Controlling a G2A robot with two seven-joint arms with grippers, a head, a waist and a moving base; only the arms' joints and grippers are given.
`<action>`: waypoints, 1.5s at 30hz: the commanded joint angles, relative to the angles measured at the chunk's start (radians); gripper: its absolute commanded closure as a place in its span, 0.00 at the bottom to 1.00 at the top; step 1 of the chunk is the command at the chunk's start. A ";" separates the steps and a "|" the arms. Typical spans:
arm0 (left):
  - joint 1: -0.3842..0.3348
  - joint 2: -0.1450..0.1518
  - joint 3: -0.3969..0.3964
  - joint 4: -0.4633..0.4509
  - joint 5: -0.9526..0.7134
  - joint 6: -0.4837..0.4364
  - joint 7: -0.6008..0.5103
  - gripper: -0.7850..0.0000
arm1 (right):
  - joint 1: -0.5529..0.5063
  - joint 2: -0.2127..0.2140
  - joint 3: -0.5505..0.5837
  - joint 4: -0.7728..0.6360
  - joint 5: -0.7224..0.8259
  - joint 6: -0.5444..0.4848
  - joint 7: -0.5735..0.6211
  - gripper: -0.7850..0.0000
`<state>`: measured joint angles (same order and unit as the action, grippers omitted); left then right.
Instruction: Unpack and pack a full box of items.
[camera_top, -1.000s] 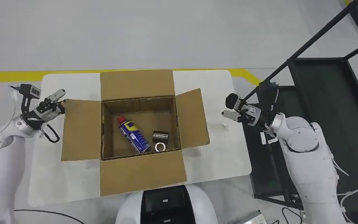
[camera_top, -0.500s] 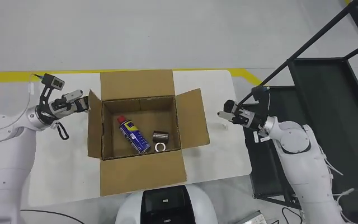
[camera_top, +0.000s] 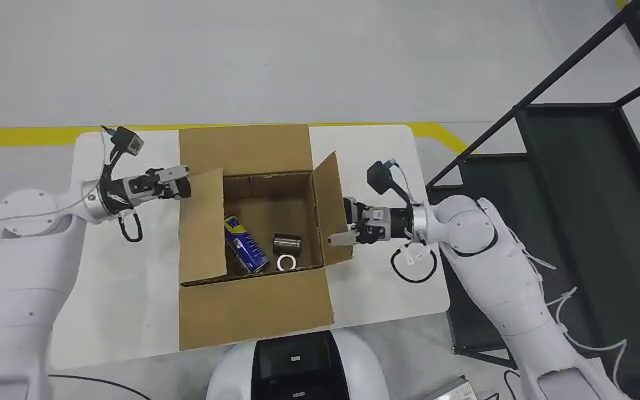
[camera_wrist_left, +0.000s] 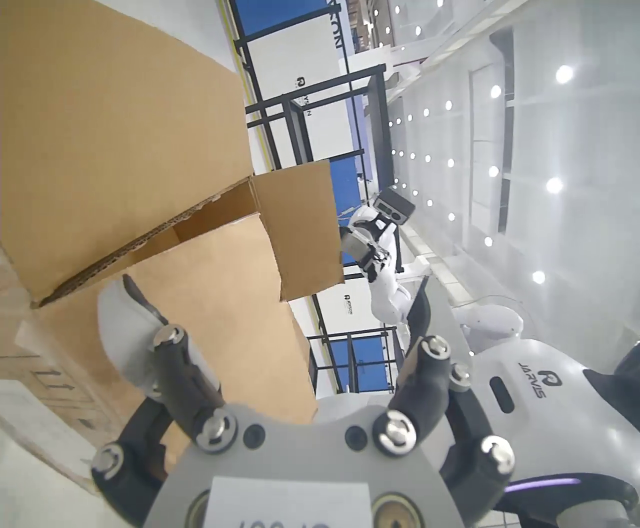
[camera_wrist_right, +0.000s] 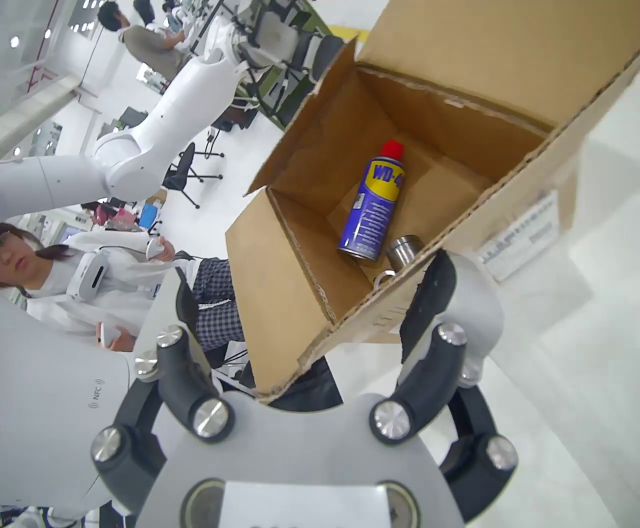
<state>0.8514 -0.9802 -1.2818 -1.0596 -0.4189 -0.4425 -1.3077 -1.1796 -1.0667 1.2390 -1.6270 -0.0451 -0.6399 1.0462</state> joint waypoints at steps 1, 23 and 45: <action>0.005 0.004 -0.001 -0.015 0.061 -0.020 0.036 0.00 | 0.048 -0.009 -0.066 0.019 -0.001 0.011 0.016 0.00; 0.077 0.022 -0.001 -0.146 0.167 -0.018 0.113 0.00 | 0.330 -0.102 -0.428 0.234 -0.111 0.121 -0.013 0.00; 0.109 0.052 -0.129 -0.168 -0.049 -0.024 0.023 0.00 | -0.120 0.045 0.008 -0.094 -0.150 0.099 0.058 0.00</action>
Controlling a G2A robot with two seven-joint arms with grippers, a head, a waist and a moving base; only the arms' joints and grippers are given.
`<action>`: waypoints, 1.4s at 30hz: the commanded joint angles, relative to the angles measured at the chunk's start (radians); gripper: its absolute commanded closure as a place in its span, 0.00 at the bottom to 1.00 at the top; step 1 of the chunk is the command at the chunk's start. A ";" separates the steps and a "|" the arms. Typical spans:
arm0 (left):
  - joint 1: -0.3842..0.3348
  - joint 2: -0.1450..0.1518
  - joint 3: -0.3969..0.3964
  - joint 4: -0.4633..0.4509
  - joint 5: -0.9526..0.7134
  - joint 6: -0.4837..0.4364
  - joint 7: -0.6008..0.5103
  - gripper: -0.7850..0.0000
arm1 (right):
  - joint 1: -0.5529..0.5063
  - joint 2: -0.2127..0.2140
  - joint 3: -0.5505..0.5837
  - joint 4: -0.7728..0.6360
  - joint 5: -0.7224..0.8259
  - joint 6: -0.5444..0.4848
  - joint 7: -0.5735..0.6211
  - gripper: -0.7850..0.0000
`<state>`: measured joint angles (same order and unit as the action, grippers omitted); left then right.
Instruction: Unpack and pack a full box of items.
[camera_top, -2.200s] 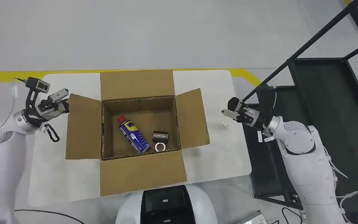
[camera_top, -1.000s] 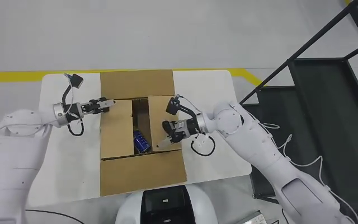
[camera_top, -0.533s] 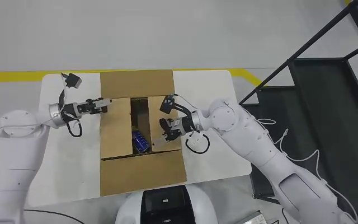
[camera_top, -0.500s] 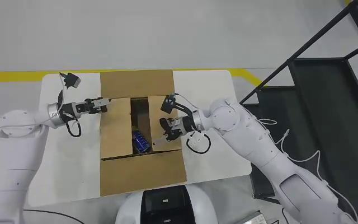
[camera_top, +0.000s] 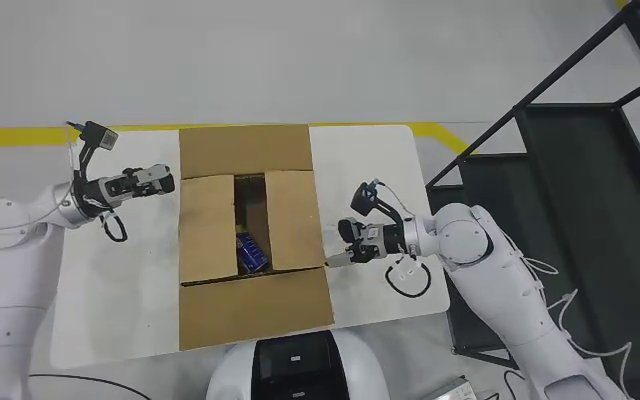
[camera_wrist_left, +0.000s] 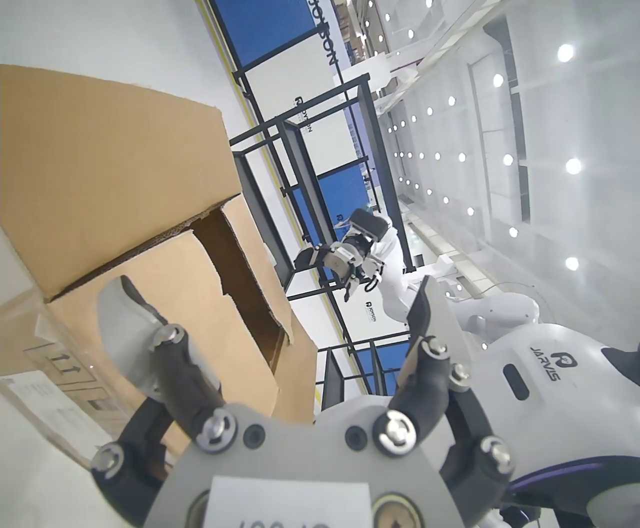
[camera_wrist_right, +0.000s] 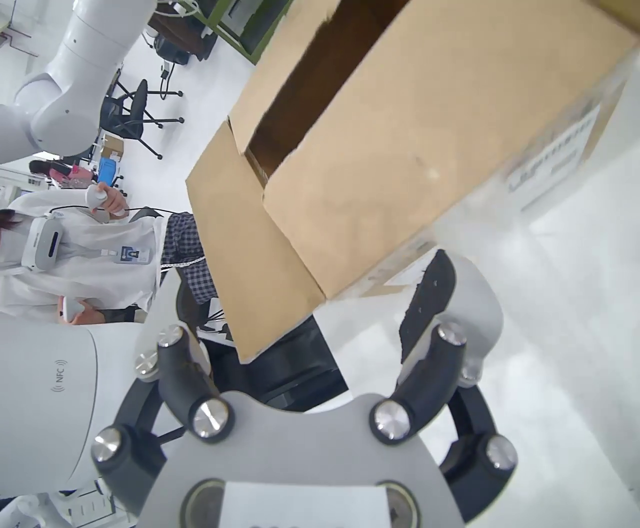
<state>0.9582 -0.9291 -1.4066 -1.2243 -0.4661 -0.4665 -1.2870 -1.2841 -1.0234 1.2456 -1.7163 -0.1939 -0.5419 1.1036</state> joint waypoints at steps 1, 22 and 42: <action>0.006 0.002 -0.009 -0.007 -0.005 0.000 0.005 0.00 | -0.032 0.004 0.002 -0.011 -0.001 0.003 0.001 0.00; 0.031 0.019 -0.067 -0.021 -0.019 0.013 0.056 0.00 | -0.054 0.005 -0.183 0.029 0.107 -0.061 0.091 0.00; 0.032 0.026 -0.087 0.014 -0.042 0.014 0.093 0.00 | 0.100 0.013 -0.244 0.012 0.158 -0.132 -0.008 0.00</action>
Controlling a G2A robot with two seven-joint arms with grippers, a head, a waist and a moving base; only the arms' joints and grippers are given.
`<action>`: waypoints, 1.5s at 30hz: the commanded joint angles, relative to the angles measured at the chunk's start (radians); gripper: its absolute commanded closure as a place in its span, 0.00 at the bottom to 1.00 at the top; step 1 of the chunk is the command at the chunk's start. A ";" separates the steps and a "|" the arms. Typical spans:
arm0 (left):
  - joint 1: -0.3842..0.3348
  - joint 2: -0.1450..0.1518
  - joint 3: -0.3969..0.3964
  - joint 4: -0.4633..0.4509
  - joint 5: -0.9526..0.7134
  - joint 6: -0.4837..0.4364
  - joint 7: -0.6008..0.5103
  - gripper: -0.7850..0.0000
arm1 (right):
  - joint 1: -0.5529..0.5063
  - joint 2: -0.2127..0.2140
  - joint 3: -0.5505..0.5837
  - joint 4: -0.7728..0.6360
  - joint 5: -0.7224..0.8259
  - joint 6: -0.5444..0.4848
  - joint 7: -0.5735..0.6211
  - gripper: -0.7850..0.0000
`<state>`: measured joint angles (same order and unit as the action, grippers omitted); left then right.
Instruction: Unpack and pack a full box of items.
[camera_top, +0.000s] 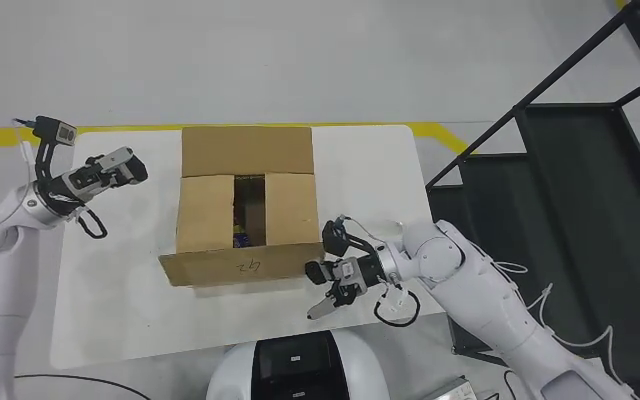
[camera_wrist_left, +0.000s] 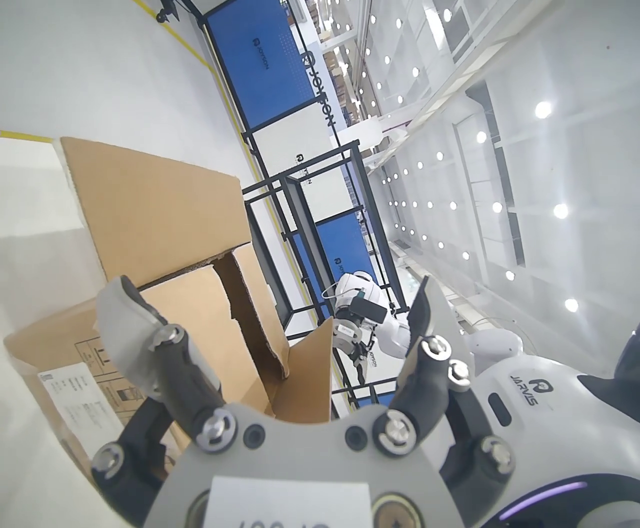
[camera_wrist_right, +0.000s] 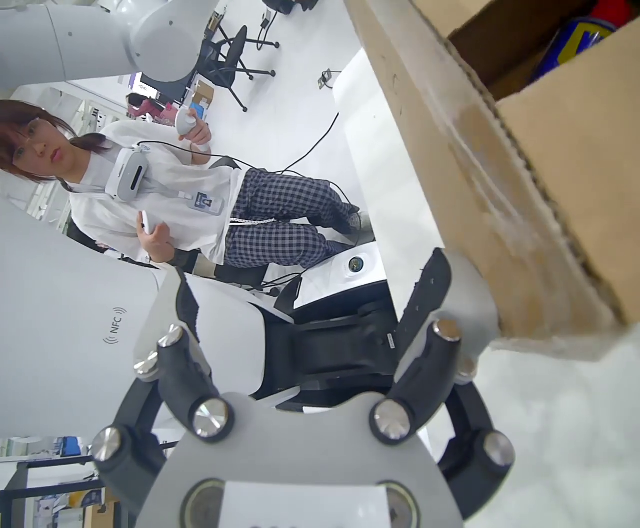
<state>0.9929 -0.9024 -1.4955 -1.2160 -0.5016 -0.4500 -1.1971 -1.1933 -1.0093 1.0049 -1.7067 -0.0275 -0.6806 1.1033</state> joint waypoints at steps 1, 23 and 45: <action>-0.009 -0.002 0.005 0.020 -0.010 -0.006 0.016 0.00 | 0.019 -0.003 -0.009 0.006 -0.017 0.013 -0.016 0.00; -0.197 -0.052 0.169 0.257 -0.007 -0.075 0.074 0.00 | 0.144 -0.038 -0.084 0.106 -0.054 0.118 -0.167 0.00; -0.309 -0.101 0.265 0.520 0.206 -0.071 0.486 0.00 | 0.144 -0.038 -0.084 0.106 -0.054 0.118 -0.167 0.00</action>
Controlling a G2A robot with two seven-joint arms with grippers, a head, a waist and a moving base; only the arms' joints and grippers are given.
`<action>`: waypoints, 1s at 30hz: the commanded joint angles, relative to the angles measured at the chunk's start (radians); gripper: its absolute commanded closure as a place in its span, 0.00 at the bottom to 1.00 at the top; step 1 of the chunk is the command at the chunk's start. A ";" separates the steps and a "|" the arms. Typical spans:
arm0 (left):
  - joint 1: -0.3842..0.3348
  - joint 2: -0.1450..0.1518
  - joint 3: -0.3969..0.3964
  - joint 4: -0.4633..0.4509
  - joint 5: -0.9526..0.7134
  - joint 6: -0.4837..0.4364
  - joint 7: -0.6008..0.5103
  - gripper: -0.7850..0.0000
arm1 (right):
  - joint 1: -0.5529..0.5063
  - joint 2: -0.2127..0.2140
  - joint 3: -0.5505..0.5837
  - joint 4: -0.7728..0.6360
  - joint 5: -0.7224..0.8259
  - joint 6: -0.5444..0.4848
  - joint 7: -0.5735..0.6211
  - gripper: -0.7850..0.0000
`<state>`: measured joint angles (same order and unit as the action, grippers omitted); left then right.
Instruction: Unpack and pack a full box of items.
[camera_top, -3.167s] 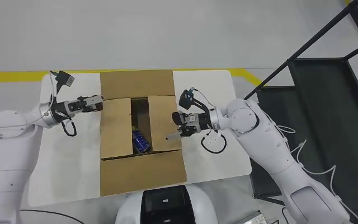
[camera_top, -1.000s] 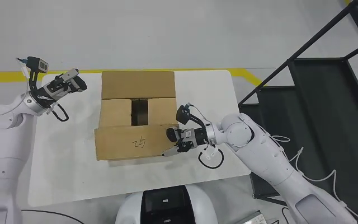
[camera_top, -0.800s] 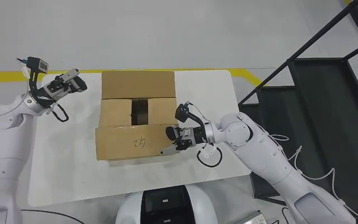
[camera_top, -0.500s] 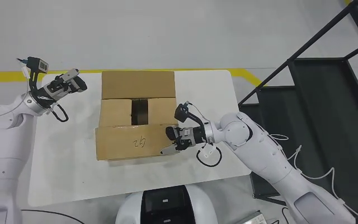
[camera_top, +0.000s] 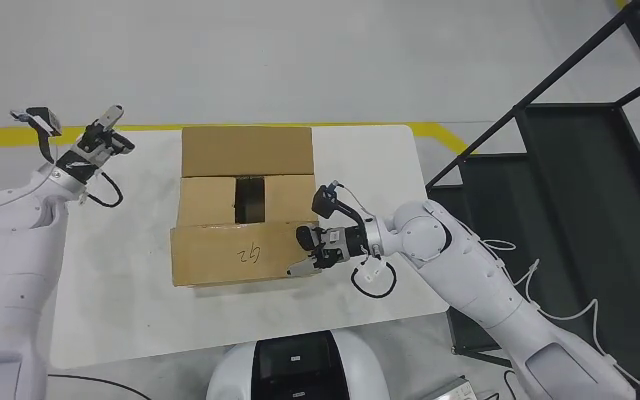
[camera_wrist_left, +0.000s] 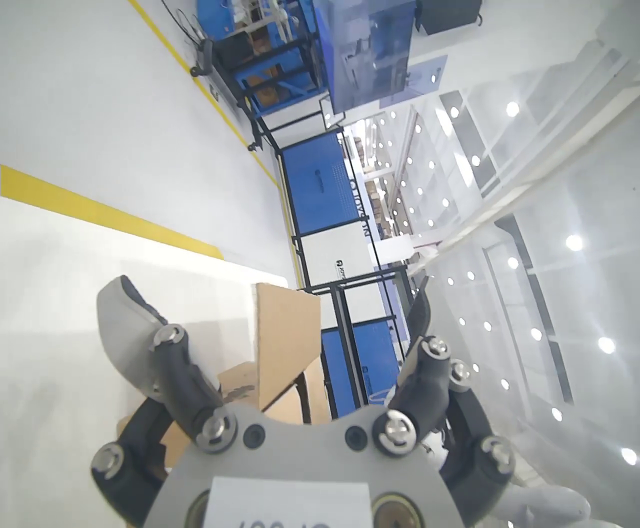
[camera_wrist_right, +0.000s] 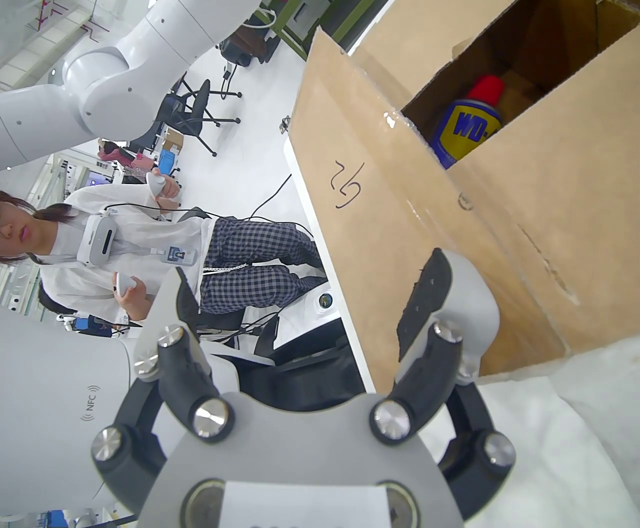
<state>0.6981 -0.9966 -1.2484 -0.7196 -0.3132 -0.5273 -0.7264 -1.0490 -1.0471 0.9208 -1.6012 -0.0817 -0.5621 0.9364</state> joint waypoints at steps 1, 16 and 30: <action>-0.026 -0.015 0.036 0.040 0.032 0.010 0.022 0.00 | 0.000 0.000 0.000 0.000 0.000 0.000 0.000 0.00; -0.184 -0.137 0.162 0.304 -0.166 0.011 -0.209 0.00 | 0.000 0.000 0.000 0.000 0.000 0.000 0.000 0.00; -0.233 -0.152 0.127 0.365 -0.302 -0.014 -0.553 0.00 | 0.000 0.000 0.000 0.000 0.000 0.000 0.000 0.00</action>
<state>0.4652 -1.1499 -1.1168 -0.3504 -0.6061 -0.5462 -1.2556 -1.0490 -1.0471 0.9207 -1.6012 -0.0818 -0.5621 0.9364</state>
